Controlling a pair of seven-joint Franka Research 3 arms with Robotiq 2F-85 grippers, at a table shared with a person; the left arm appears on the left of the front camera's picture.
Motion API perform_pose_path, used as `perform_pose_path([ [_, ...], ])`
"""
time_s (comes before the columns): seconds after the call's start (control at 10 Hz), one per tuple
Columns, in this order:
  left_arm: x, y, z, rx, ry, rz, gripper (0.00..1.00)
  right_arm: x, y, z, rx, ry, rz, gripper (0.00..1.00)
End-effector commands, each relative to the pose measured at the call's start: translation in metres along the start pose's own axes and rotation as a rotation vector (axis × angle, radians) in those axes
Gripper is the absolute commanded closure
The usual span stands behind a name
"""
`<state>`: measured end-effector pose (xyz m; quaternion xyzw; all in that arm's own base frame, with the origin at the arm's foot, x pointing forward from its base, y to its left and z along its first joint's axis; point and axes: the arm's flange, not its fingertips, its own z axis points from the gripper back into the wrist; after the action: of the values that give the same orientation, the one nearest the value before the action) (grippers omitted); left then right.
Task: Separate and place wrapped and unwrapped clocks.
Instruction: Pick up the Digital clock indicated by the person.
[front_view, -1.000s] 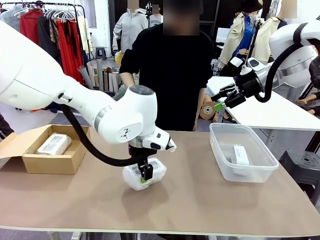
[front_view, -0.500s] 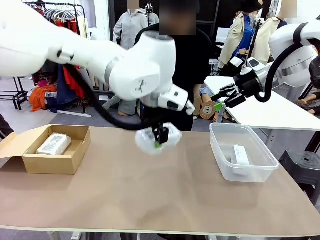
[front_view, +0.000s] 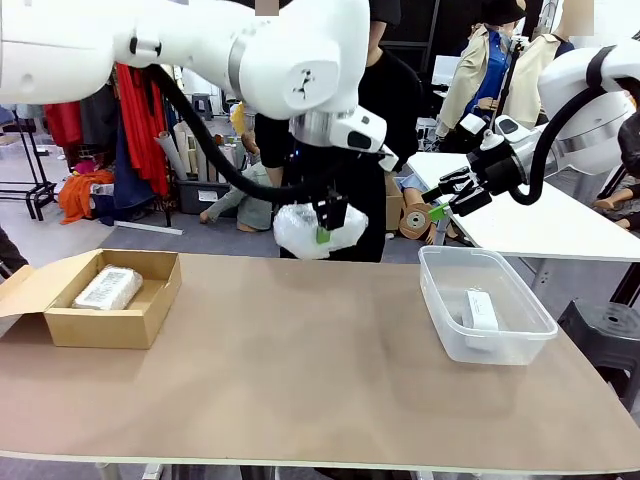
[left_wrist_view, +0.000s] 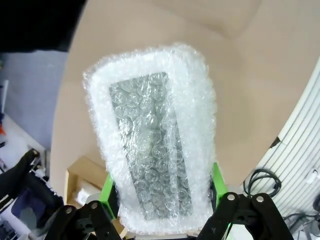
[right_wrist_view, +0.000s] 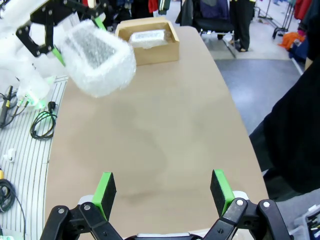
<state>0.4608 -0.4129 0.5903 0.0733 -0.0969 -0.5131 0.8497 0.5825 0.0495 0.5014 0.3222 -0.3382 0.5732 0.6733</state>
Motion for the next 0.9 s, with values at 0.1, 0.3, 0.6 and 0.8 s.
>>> perform_pose_path([
  [0.1,0.006,0.014,0.041,0.026,-0.02,-0.013,1.0,0.001,0.0,0.001,-0.003,0.006,0.008,0.0],
  [0.3,-0.002,0.021,0.054,0.04,-0.03,-0.003,1.0,0.001,0.0,0.001,-0.003,0.006,0.008,0.0],
  [0.6,-0.009,0.029,0.063,0.038,-0.064,0.018,1.0,0.001,0.0,0.001,-0.003,0.006,0.008,0.0],
  [0.8,-0.005,0.025,0.056,0.027,-0.046,0.022,1.0,0.001,0.0,0.001,-0.003,0.006,0.008,0.0],
])
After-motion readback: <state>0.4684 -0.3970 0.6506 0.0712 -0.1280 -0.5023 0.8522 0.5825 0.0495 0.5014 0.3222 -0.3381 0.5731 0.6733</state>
